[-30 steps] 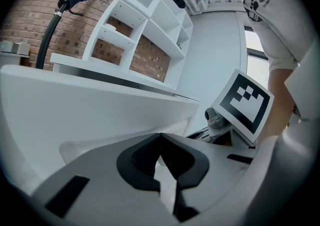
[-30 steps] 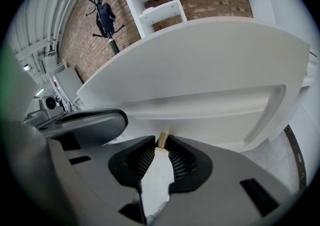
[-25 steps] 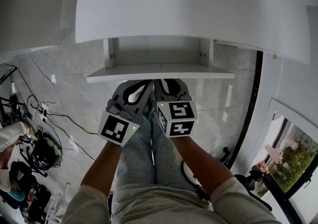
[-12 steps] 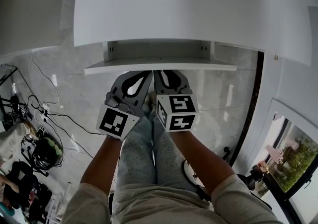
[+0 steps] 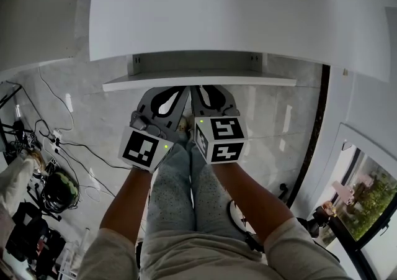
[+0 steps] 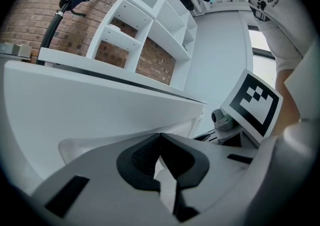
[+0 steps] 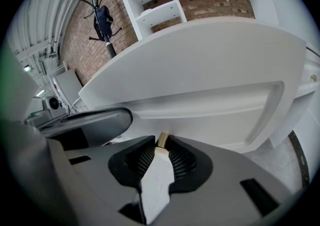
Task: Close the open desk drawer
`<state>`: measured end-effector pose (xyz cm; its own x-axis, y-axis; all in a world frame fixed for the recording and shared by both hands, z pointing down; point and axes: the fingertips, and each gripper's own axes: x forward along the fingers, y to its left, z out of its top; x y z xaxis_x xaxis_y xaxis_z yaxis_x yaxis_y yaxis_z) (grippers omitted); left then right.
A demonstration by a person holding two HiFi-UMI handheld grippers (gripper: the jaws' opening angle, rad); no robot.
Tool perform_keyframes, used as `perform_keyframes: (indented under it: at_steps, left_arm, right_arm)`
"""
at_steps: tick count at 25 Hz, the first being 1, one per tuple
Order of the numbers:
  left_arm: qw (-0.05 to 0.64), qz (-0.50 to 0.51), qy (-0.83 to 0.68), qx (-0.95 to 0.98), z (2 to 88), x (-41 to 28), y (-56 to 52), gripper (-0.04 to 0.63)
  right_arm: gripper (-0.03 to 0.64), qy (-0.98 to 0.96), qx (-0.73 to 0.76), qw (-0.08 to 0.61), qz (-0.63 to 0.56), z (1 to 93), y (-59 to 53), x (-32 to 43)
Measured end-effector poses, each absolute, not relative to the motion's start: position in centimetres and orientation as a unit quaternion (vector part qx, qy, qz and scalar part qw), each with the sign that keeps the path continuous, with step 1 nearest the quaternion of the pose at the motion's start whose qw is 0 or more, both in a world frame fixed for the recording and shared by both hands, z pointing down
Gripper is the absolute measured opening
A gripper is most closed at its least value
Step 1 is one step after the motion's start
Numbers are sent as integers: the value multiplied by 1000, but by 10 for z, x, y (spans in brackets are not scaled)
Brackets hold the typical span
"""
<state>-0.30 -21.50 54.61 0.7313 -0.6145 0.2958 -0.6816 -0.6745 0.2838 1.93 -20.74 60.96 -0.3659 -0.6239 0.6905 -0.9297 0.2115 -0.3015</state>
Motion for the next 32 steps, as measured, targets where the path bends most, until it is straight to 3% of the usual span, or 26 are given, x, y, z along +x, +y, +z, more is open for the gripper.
perform_keyframes:
  at_steps: [32]
  left_arm:
    - [183, 79, -371, 907, 545, -3, -258, 17]
  right_arm:
    - [100, -749, 530, 204, 340, 607, -255, 24]
